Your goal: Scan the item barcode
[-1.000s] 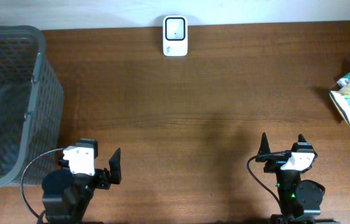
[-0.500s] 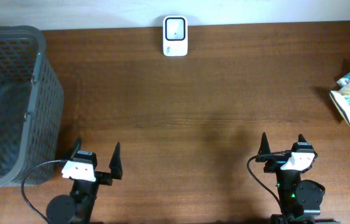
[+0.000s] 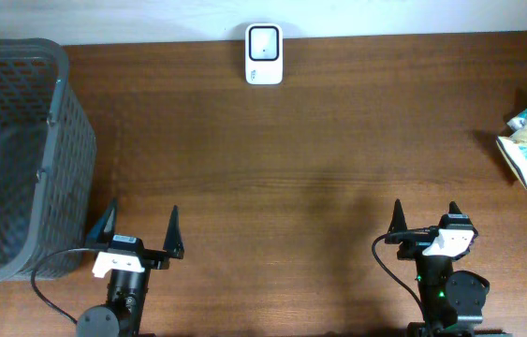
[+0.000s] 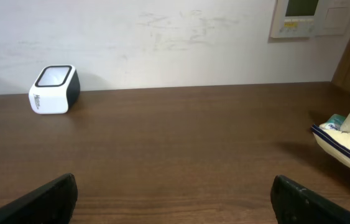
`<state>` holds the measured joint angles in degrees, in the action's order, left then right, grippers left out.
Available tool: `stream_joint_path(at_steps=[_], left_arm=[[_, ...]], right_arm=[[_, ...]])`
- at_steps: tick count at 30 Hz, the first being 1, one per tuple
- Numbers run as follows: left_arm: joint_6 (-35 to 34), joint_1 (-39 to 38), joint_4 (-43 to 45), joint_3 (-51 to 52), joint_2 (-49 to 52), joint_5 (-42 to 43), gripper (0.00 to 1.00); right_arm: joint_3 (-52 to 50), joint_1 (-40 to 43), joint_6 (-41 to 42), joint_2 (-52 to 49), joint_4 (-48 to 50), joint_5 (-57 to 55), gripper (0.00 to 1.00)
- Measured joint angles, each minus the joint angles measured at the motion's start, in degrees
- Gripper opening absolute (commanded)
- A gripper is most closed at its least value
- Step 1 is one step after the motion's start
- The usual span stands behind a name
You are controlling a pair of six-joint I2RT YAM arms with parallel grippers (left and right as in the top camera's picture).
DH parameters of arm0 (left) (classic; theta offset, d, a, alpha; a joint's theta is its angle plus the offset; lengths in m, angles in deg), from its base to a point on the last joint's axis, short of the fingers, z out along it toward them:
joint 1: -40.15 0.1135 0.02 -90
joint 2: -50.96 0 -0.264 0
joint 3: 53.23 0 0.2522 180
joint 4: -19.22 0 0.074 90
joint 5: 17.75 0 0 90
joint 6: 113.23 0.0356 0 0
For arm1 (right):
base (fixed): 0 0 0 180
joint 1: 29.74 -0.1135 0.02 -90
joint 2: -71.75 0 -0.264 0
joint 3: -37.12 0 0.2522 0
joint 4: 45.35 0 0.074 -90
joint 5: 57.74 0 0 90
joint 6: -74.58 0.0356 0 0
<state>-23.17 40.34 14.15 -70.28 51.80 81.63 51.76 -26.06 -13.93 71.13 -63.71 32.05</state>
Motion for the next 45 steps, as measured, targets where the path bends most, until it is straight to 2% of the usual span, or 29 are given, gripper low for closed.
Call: stream_joint_path(at_steps=[9, 22, 45], left_arm=[[-0.26, 0.0, 1.77, 2.45, 0.0, -2.93, 0.99], [-4.17, 0.0, -13.03, 2.51, 0.0, -6.51, 0.99], [-4.15, 0.0, -13.27, 2.51, 0.0, -7.96, 0.99]], right_arm=[[0.0, 0.0, 0.0, 0.0, 0.0, 0.02, 0.99], [0.0, 0.0, 0.0, 0.0, 0.0, 0.02, 0.99], [0.0, 0.0, 0.02, 0.0, 0.0, 0.02, 0.99]])
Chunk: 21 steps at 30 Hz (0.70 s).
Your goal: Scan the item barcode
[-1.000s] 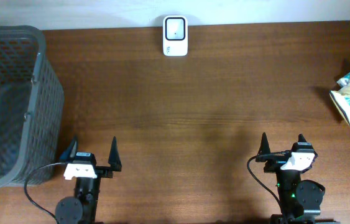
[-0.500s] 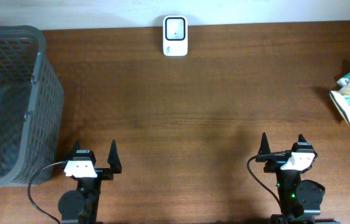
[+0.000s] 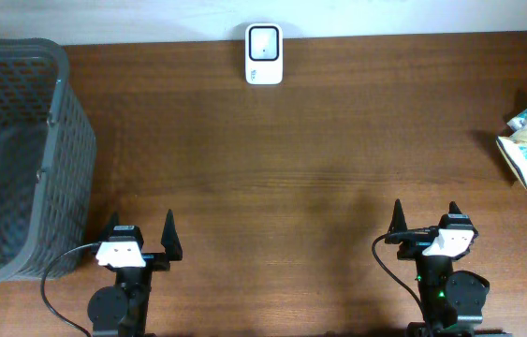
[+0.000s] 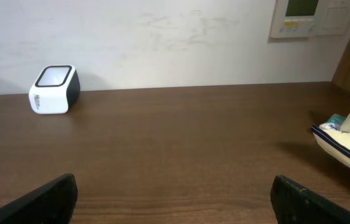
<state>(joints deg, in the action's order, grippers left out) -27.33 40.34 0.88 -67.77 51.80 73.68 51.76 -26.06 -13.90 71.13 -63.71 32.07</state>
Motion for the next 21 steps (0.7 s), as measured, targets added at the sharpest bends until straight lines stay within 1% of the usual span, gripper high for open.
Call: stream_joint_path(at_steps=[21], left_arm=[[2.82, 0.0, -0.04, 0.0, -0.02, -0.48, 0.99]], right_arm=[[0.0, 0.0, -0.04, 0.0, 0.0, 0.0, 0.99]])
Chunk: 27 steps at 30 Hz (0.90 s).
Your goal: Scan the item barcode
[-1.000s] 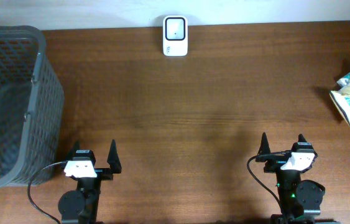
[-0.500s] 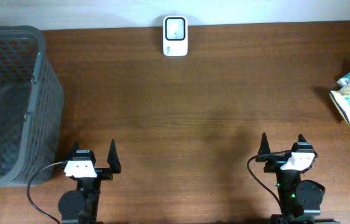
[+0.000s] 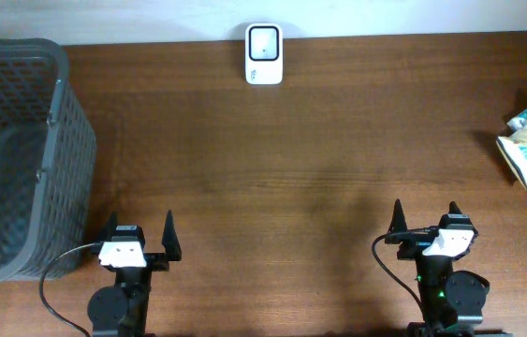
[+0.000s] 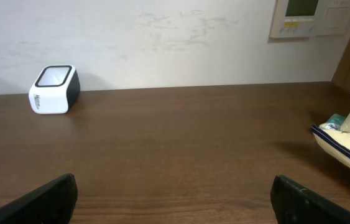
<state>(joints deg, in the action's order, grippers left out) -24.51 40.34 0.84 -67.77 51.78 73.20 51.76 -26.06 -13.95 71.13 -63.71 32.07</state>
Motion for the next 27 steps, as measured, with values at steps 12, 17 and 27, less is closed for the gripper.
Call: stream_joint_path(at_steps=[12, 17, 27], left_arm=[[0.02, 0.0, -0.09, 0.0, 0.0, -2.8, 0.99], [0.04, 0.0, -0.02, 0.0, 0.02, -4.48, 0.99], [1.55, 0.0, 0.04, 0.0, 0.02, -4.63, 0.99]], right_arm=[[0.0, 0.0, 0.02, 0.0, 0.0, 0.0, 0.98], [0.0, 0.0, 0.02, 0.0, 0.0, 0.0, 0.99], [0.0, 0.0, 0.02, 0.0, 0.0, 0.0, 0.98]])
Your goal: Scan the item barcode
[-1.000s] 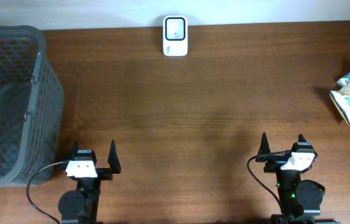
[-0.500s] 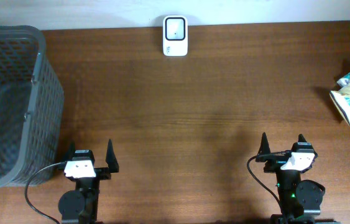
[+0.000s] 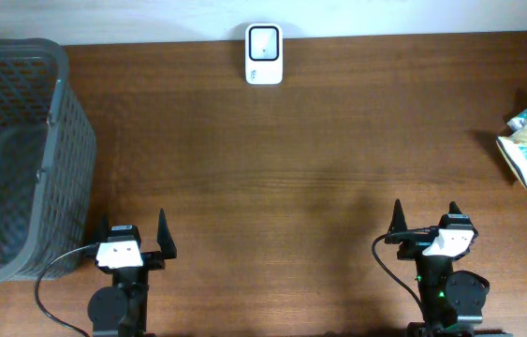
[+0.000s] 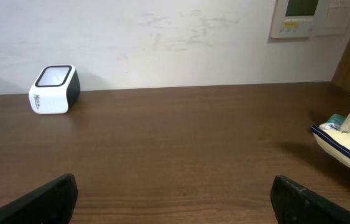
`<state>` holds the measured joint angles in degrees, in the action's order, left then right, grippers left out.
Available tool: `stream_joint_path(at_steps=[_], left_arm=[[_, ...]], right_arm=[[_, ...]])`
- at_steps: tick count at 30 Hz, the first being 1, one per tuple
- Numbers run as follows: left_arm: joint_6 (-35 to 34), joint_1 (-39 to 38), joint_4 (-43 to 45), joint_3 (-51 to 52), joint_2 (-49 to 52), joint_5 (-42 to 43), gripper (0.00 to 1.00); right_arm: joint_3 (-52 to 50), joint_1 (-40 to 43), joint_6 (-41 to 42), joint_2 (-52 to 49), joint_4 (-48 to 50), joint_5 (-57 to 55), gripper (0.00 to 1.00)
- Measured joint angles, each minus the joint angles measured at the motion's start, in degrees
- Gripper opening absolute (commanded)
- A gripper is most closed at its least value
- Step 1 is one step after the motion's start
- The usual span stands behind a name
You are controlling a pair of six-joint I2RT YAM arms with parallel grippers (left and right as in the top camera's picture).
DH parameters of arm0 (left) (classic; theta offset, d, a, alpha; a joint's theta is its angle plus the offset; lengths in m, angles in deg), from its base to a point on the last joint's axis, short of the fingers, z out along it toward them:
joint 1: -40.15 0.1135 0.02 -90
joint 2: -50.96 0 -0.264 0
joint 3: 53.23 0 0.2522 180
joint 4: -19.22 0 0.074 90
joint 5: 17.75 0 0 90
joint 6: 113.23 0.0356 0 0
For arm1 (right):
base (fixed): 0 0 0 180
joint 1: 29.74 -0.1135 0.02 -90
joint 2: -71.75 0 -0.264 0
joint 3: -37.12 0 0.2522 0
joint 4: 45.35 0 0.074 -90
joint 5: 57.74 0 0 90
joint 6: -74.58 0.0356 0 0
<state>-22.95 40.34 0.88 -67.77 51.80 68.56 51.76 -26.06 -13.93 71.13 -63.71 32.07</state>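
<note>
The white barcode scanner (image 3: 264, 53) stands at the table's far edge by the wall, its window facing up; in the right wrist view the scanner (image 4: 53, 89) is far left. A yellow snack bag lies at the right edge, and the same bag (image 4: 345, 140) shows at the right of the wrist view. My left gripper (image 3: 132, 227) is open near the front left, holding nothing. My right gripper (image 3: 424, 213) is open near the front right, well short of the bag. In its own view the right gripper (image 4: 175, 190) has bare table between its fingers.
A dark grey mesh basket (image 3: 52, 112) fills the left side of the table, close beside my left gripper. A wall runs behind the scanner, with a control panel (image 4: 302, 15) mounted on it.
My left gripper has shifted slightly to the left, toward the basket. The right gripper, scanner and snack bag are where they were.
At first my left gripper sat turned at an angle with its fingers spread wide. Then it was squared up toward the far edge with a narrower opening, and now it sits a little further left. My right arm, the scanner and the bag have stayed put throughout.
</note>
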Motion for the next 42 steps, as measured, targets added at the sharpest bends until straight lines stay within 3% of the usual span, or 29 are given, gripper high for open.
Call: stream_joint_path(at_steps=[30, 42], left_arm=[[0.17, 0.0, 0.0, 0.0, -0.02, 0.0, 0.99], [0.17, 0.0, 0.0, 0.0, -0.02, 0.0, 0.99]], right_arm=[[0.0, 0.0, 0.0, 0.0, -0.02, -0.02, 0.98], [0.0, 0.0, -6.32, 0.0, 0.0, 0.0, 0.98]])
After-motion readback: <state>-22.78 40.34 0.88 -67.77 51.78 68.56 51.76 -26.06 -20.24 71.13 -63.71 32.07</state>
